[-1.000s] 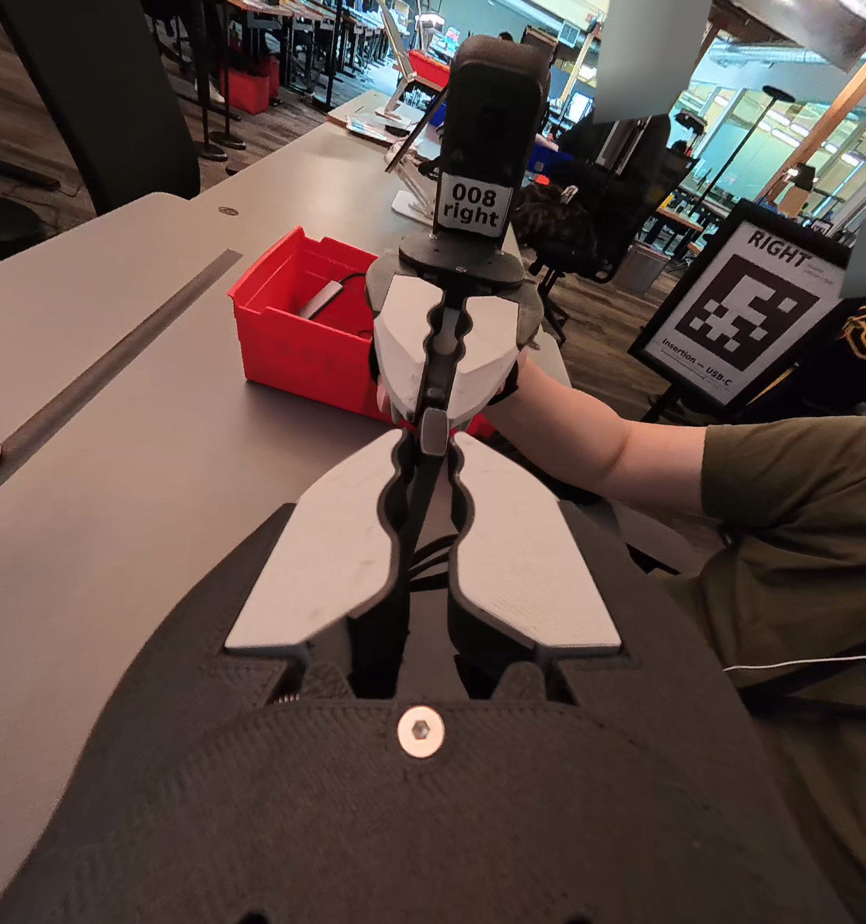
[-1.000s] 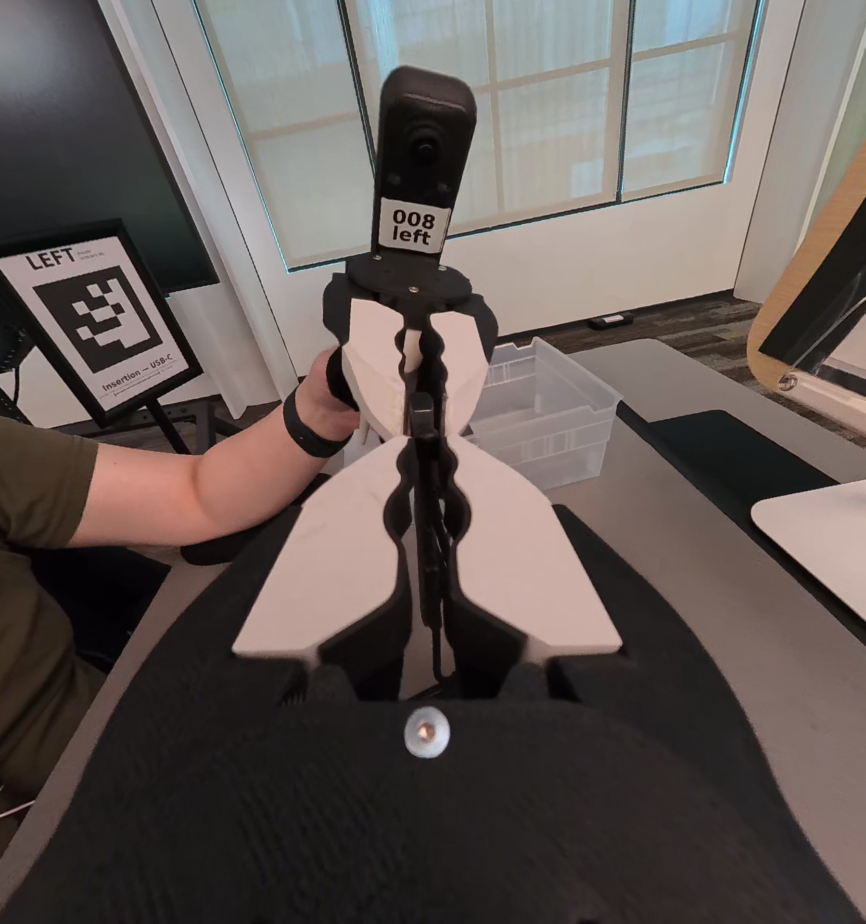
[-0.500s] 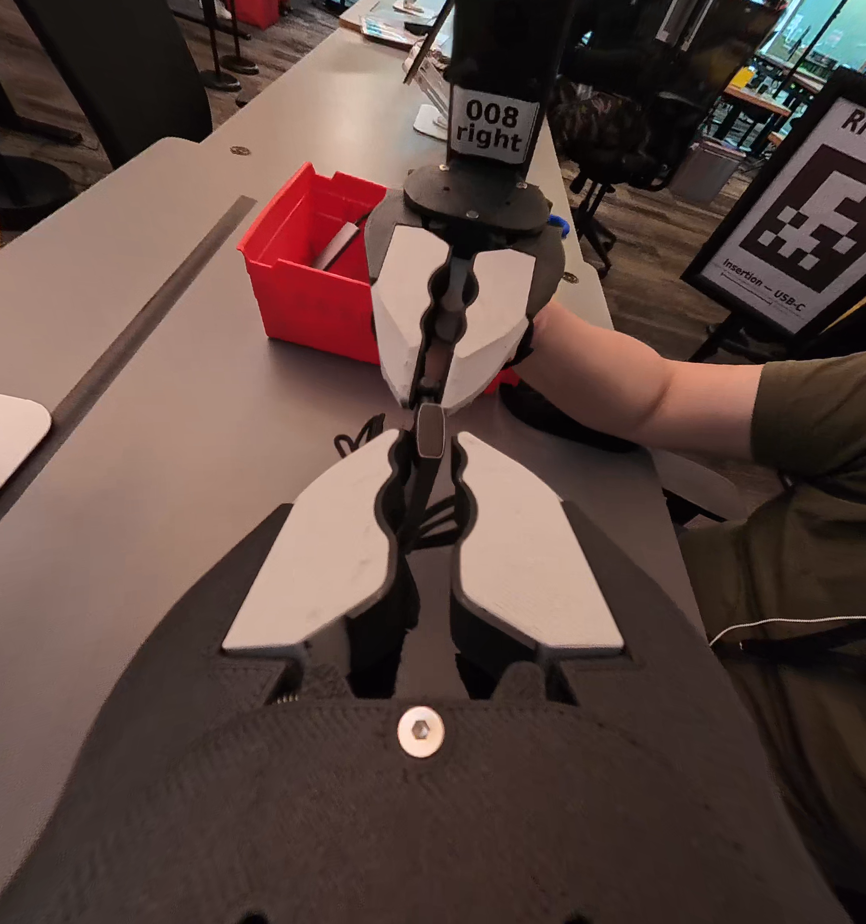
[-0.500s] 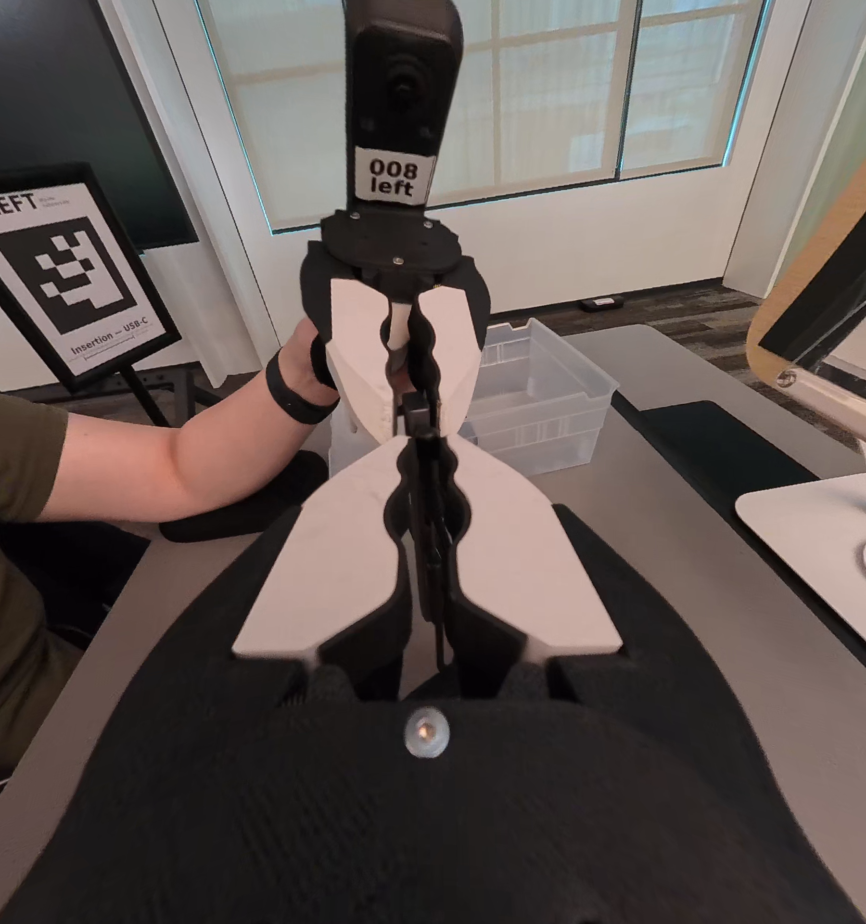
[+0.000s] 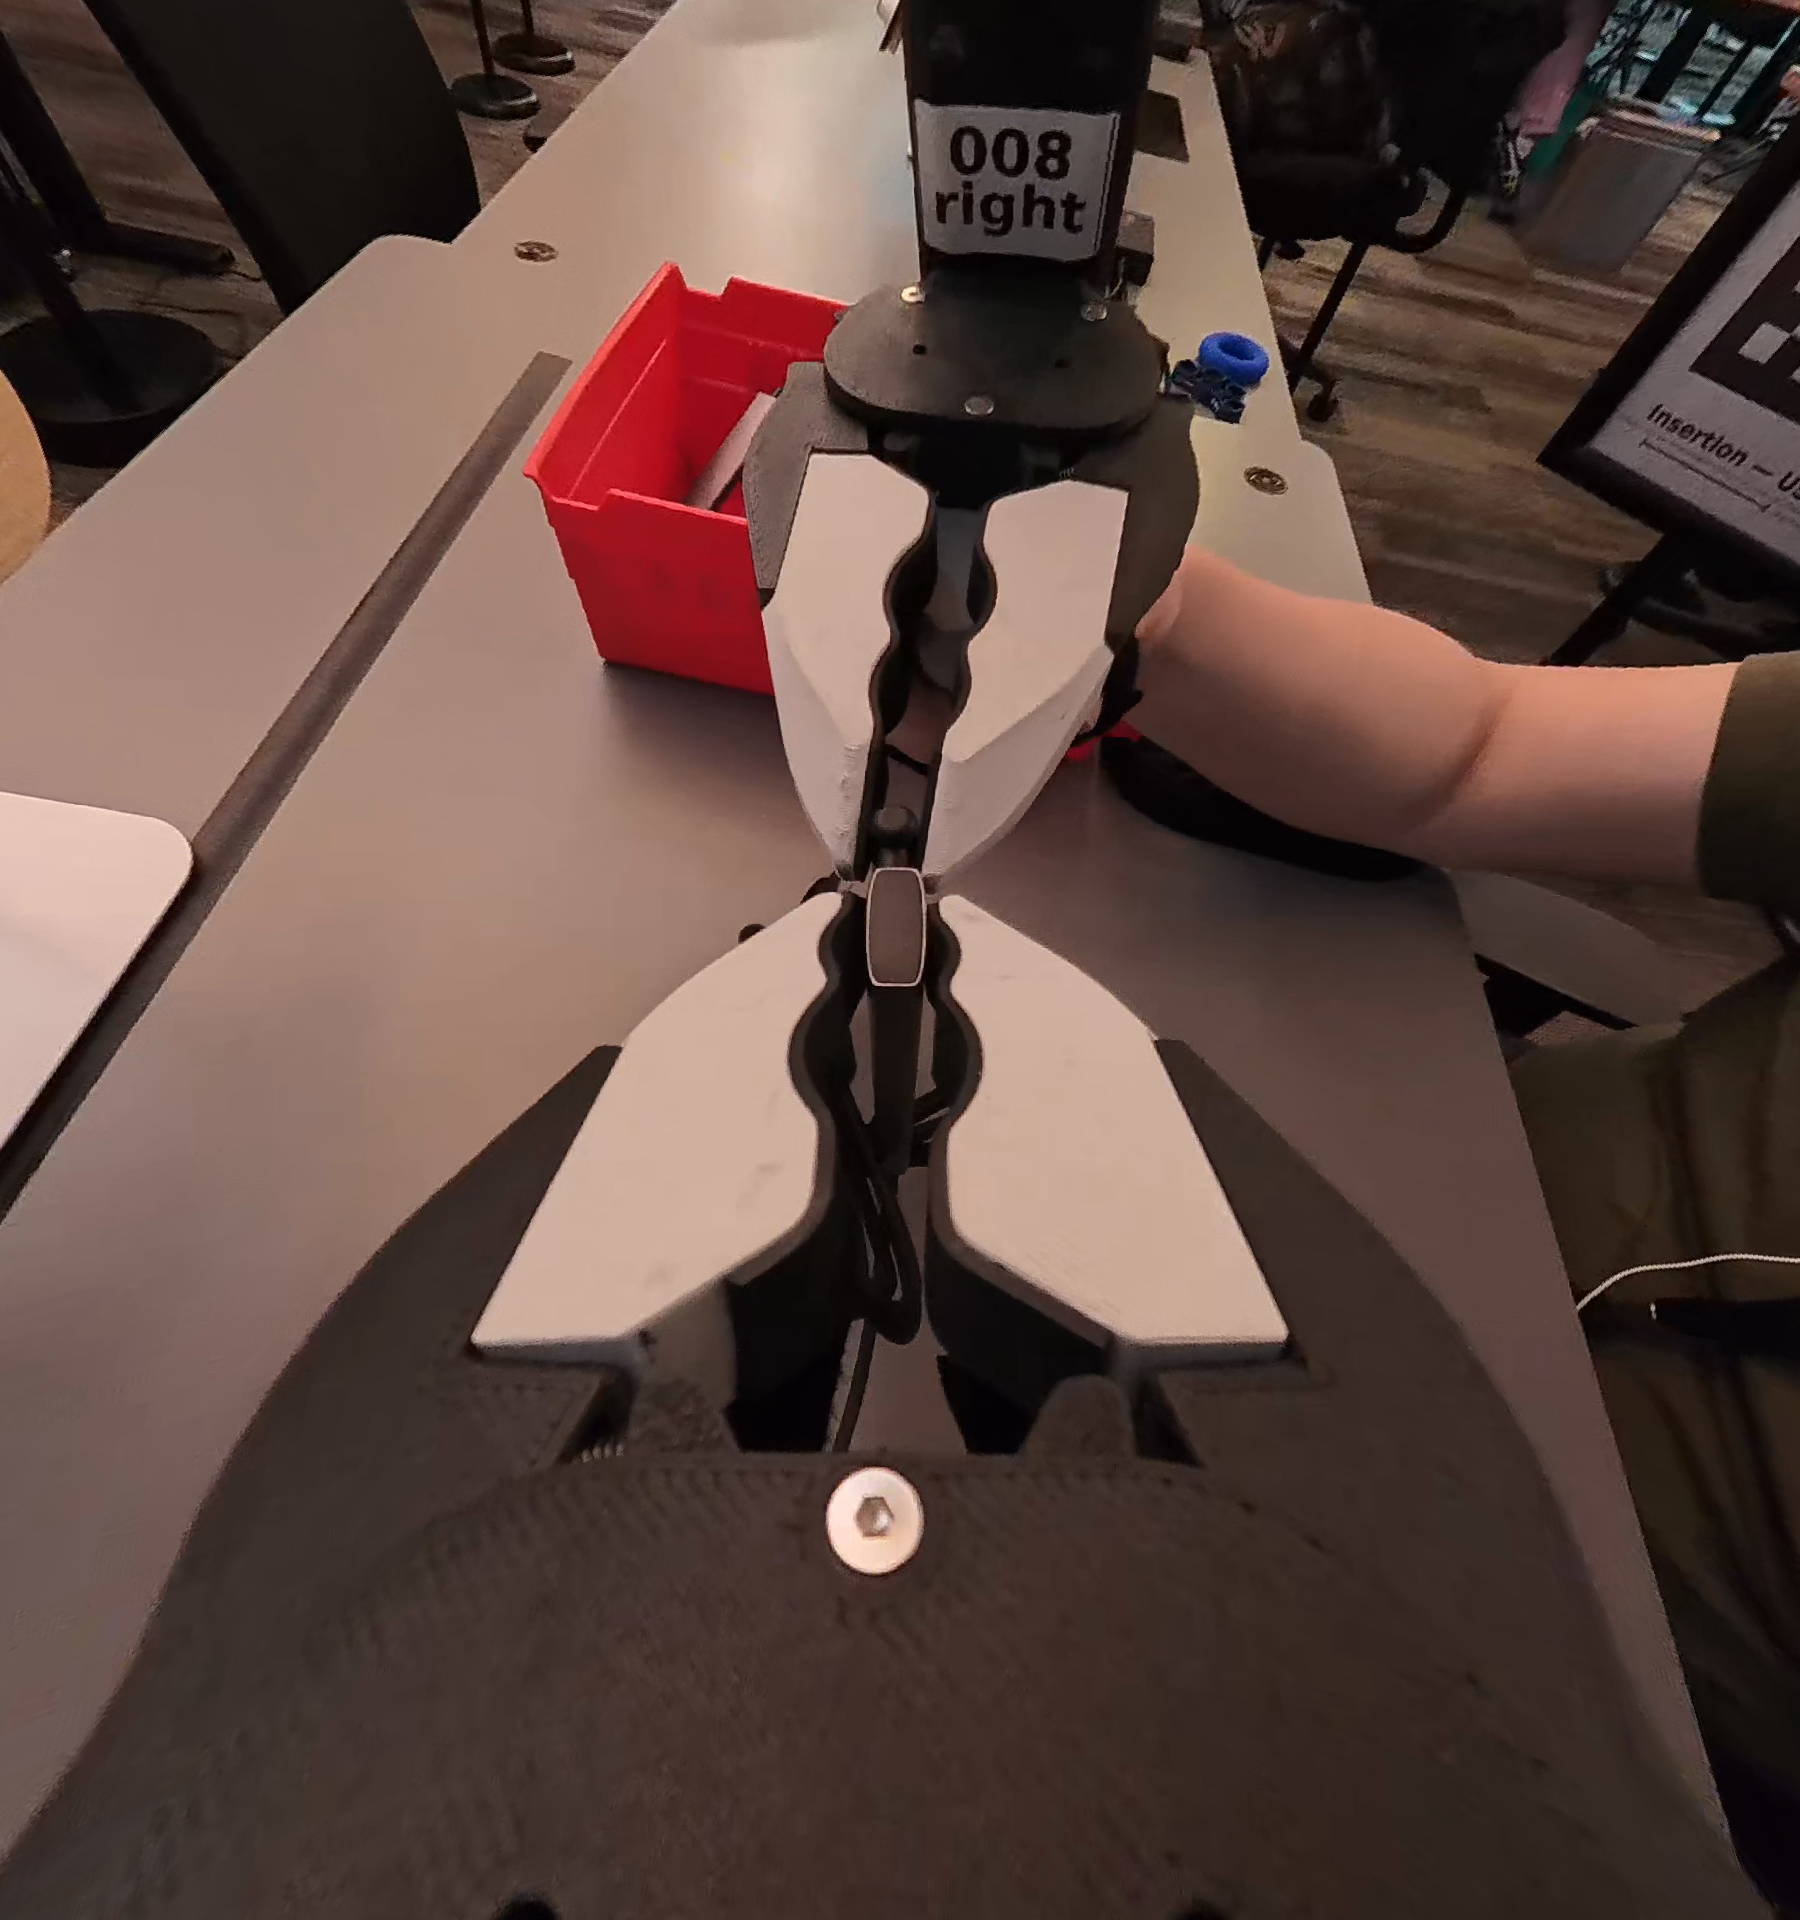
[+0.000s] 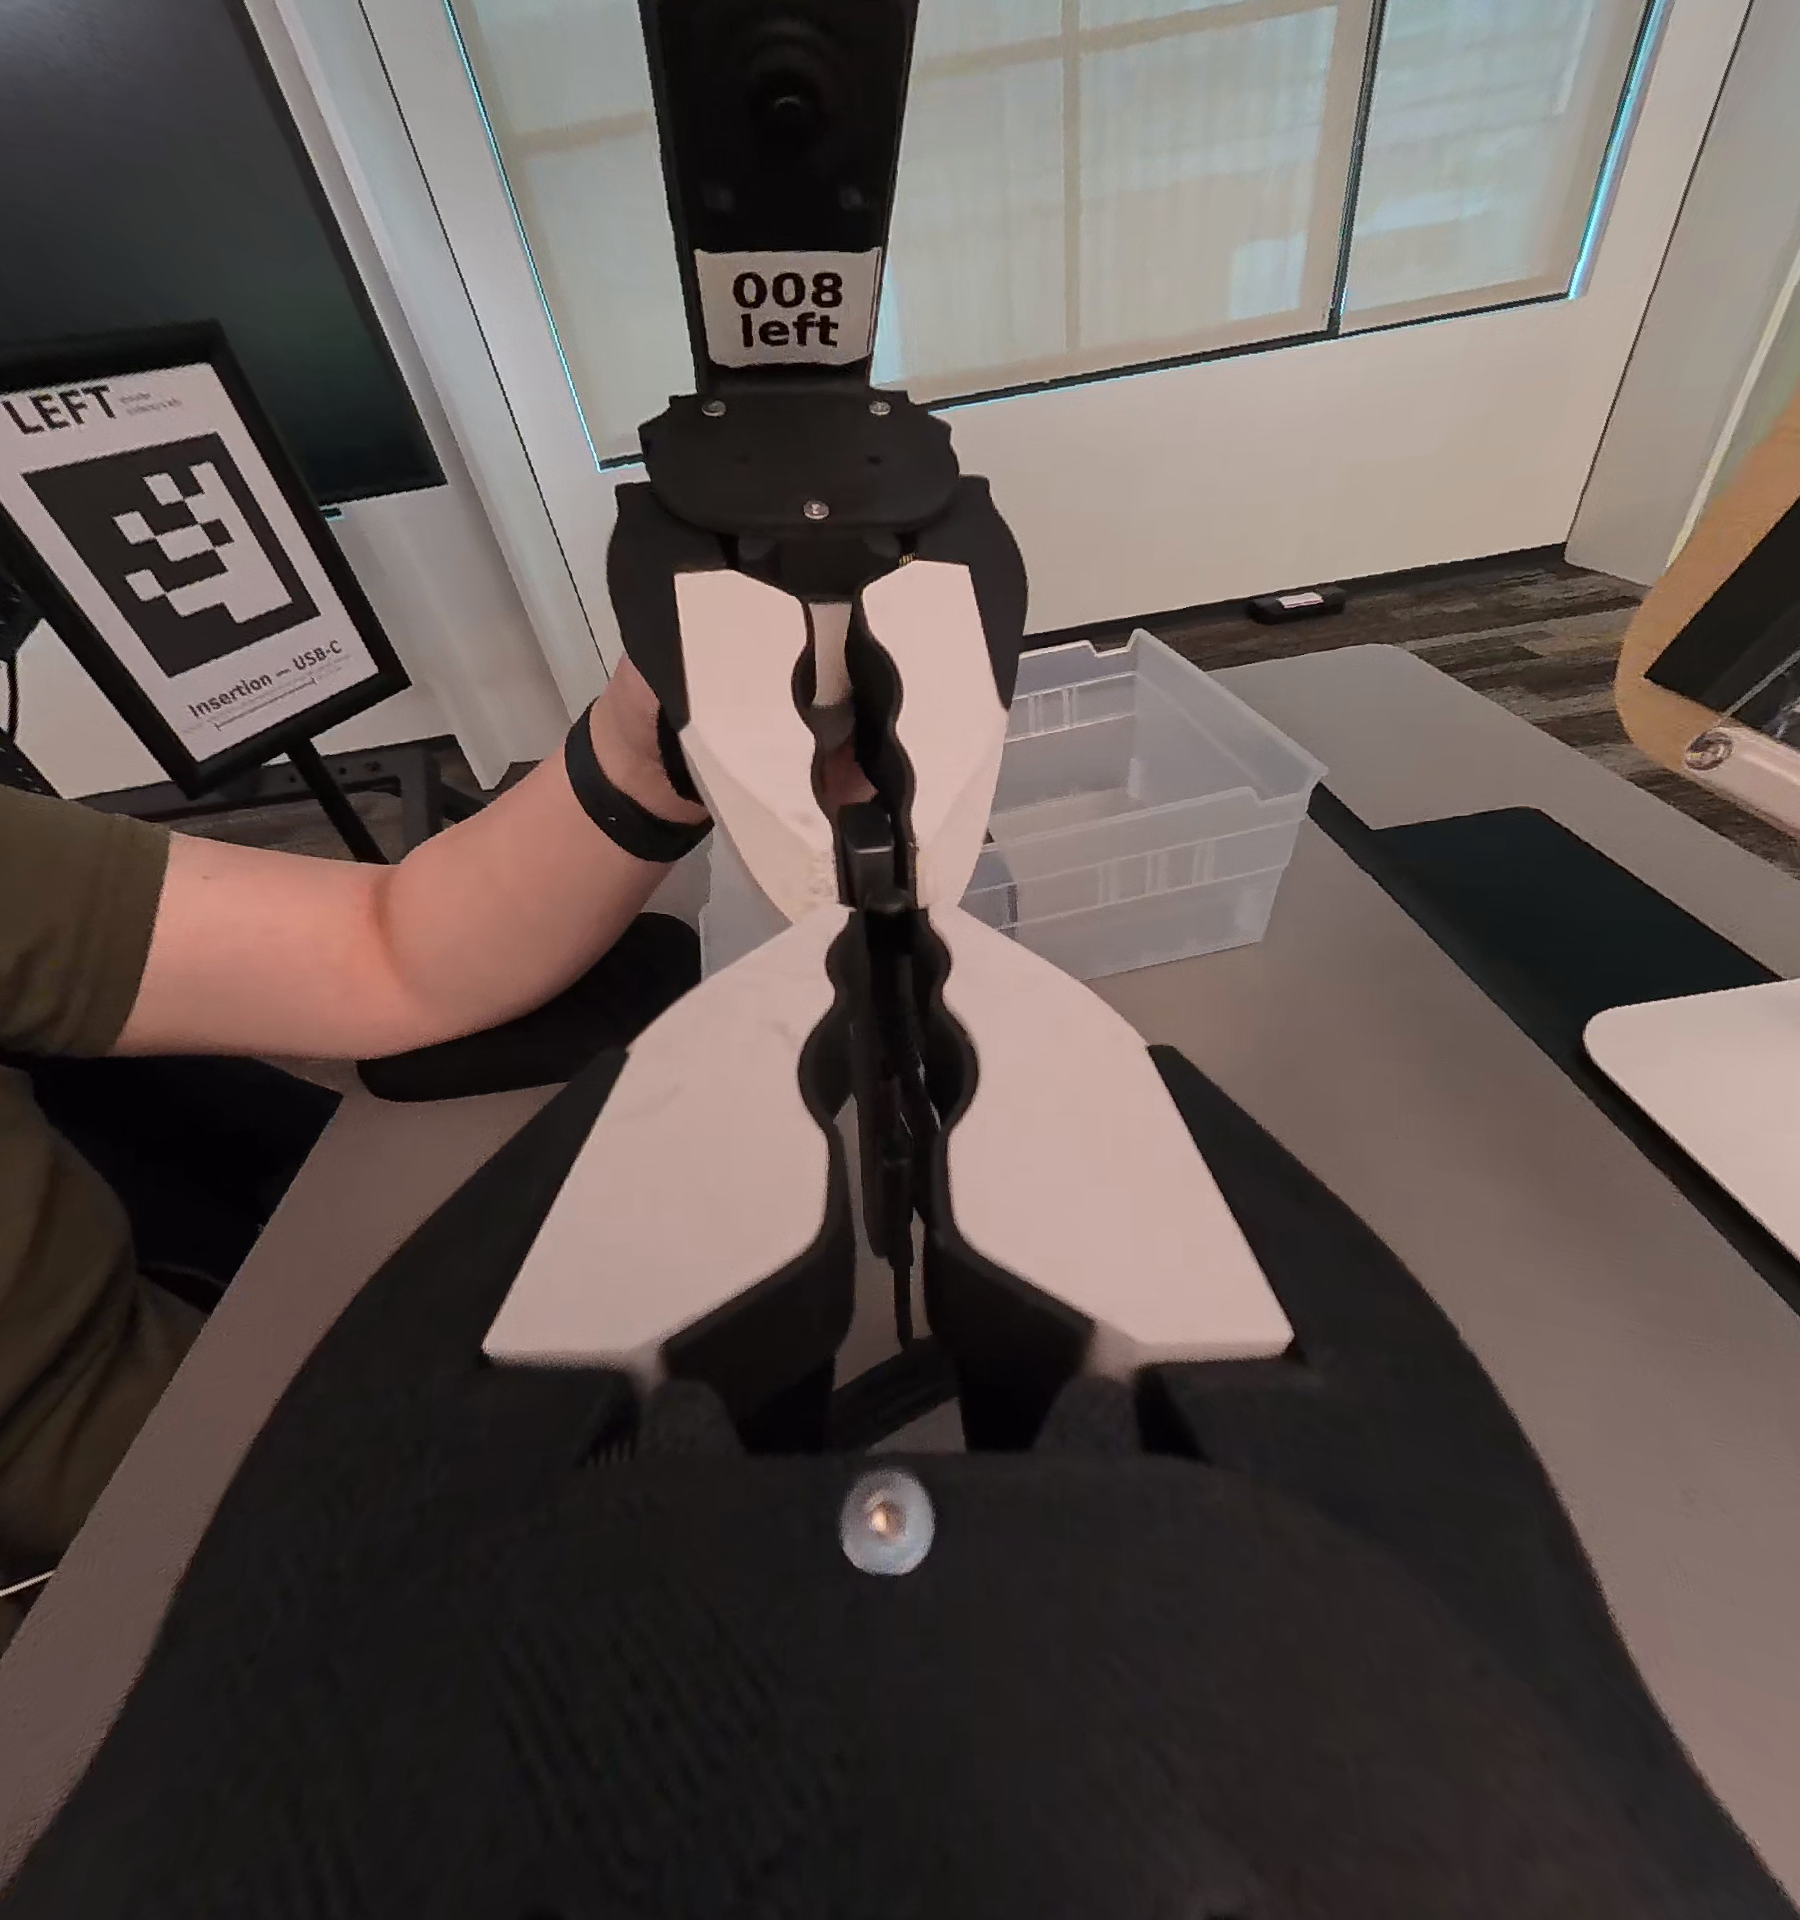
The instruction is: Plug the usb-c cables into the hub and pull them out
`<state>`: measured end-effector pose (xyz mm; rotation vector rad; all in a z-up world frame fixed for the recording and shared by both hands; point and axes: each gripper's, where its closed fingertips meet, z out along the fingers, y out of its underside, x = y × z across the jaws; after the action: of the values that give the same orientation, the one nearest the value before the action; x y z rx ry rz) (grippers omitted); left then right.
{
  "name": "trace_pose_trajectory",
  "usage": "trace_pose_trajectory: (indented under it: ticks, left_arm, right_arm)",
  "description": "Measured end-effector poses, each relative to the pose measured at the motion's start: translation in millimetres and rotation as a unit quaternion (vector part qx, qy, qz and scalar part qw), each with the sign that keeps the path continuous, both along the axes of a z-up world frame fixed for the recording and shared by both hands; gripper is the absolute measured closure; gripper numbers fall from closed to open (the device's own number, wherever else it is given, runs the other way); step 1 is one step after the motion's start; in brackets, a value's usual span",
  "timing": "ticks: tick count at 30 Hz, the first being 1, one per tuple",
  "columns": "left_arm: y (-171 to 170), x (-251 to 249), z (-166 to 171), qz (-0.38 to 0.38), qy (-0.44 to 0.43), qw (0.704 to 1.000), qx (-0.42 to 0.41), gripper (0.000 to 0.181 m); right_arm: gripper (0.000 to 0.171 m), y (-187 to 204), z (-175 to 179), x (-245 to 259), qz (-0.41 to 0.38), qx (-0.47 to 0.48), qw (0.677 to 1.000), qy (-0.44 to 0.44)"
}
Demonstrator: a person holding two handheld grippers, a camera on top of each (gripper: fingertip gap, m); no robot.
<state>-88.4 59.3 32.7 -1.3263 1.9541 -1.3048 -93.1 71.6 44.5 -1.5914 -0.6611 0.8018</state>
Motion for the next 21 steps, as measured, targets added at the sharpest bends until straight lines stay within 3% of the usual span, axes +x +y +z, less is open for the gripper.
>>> trace_pose_trajectory:
  ticks: [8,15,21]
  left_arm:
    - [-5.6,-1.7,0.7,-0.008,0.003,1.000,0.016,0.172]
    - [-3.3,-3.0,2.0,-0.014,-0.004,1.000,0.005,0.172]
    - [-6.7,-8.9,-8.6,-0.029,0.025,0.998,0.045,0.172]
  right_arm:
    - [0.162,-4.4,2.7,-4.7,0.018,0.007,1.000,0.007]
    - [0.162,-2.8,1.8,-4.9,0.003,0.000,1.000,-0.025]
    - [0.162,-8.1,-10.5,-9.4,0.024,-0.031,0.997,-0.064]
